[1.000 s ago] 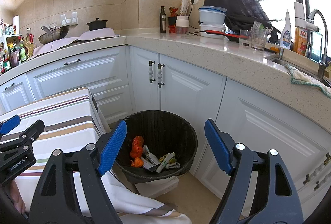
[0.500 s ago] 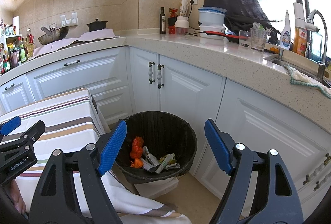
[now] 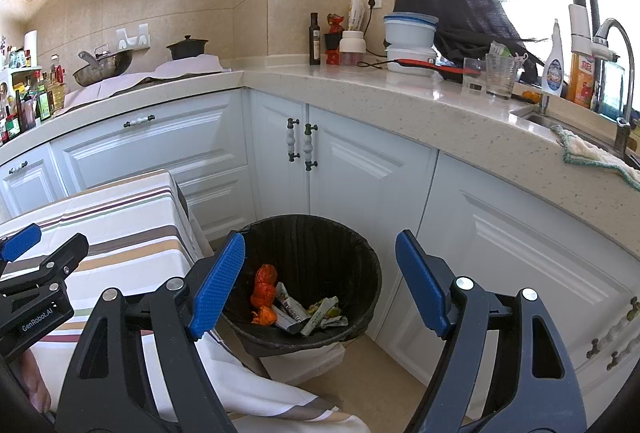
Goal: Collect trash
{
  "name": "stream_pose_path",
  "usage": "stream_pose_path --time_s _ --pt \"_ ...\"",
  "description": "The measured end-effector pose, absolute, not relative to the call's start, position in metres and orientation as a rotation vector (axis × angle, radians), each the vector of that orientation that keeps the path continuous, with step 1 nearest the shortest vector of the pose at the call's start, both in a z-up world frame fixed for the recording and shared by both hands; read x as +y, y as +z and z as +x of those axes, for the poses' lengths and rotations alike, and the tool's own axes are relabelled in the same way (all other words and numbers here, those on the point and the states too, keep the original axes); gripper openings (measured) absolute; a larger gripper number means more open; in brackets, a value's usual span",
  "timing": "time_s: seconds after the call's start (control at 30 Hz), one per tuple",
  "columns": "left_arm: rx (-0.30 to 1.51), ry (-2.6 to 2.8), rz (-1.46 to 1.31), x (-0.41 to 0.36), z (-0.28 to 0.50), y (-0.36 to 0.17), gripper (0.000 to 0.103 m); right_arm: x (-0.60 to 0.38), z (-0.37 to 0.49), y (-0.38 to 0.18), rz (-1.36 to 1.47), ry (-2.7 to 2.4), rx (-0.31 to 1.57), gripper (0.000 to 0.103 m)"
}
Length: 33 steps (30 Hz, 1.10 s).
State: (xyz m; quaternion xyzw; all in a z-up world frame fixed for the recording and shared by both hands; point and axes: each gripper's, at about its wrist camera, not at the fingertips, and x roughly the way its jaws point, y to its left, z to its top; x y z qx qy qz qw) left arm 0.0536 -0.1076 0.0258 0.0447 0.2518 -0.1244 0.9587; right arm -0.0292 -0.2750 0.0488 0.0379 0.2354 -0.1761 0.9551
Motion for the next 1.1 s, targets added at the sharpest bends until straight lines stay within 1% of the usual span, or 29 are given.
stream_pose_path --time_s 0.4,0.57,0.73,0.97,1.1 --pt "0.517 -0.25 0.064 -0.109 0.056 0.024 0.085 -0.275 -0.027 0.049 0.075 -0.356 0.484 0.076" --pt "0.53 -0.273 0.051 -0.109 0.059 0.021 0.088 -0.275 -0.025 0.047 0.075 -0.354 0.49 0.076" --pt "0.529 -0.271 0.027 -0.105 0.06 0.02 0.09 -0.276 -0.019 0.041 0.074 -0.351 0.497 0.077" --pt "0.541 -0.21 0.083 -0.101 0.067 0.015 0.09 -0.273 -0.013 0.038 0.076 -0.334 0.508 0.077" --pt "0.598 -0.187 0.1 -0.09 0.077 0.004 0.09 -0.267 -0.007 0.035 0.07 -0.317 0.514 0.082"
